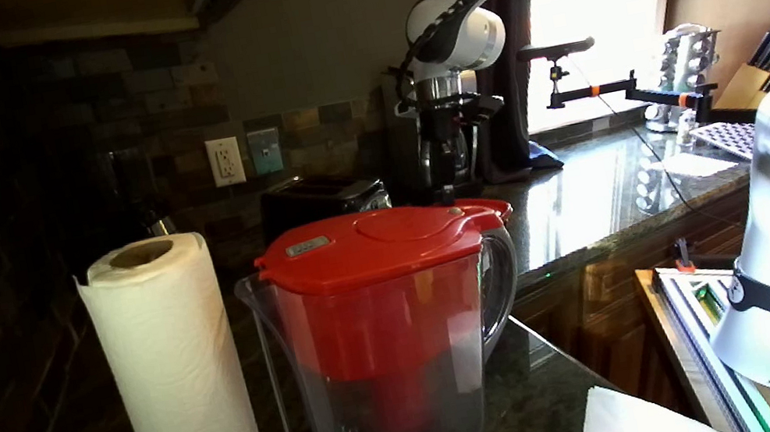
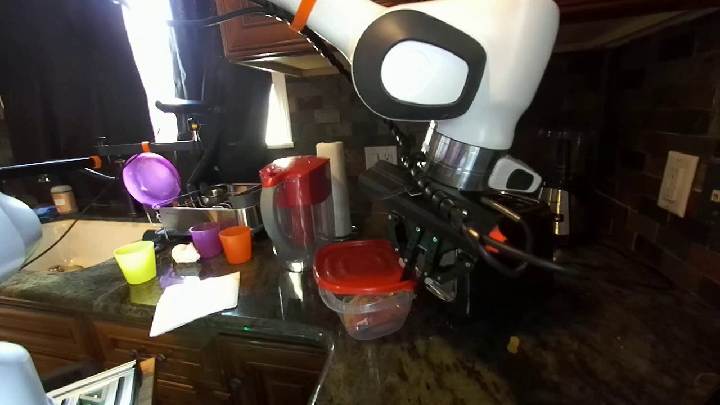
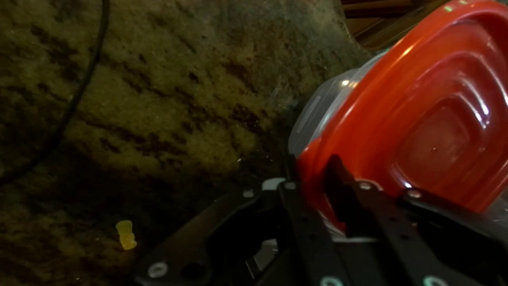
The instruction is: Remove the red lid from the bowl, then put the plastic in the bowl and put the lid on the bowl
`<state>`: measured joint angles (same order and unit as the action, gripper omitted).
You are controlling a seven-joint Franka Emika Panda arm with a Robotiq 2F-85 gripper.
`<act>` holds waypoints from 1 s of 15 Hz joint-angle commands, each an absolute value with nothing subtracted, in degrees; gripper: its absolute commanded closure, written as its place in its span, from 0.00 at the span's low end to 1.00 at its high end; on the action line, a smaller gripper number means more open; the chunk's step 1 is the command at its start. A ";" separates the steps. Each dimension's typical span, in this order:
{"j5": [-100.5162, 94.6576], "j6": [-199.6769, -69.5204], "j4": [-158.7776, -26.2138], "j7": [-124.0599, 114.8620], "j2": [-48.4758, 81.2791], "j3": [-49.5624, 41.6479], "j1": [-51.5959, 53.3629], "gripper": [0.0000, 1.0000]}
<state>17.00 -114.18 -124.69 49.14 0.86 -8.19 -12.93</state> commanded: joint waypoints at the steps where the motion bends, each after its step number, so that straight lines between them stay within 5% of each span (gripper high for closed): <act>1: 15.86 -119.89 -129.48 47.38 -2.19 -8.30 -11.13 0.94; 15: 12.60 -131.70 -135.93 44.49 -4.52 -7.52 -7.68 0.94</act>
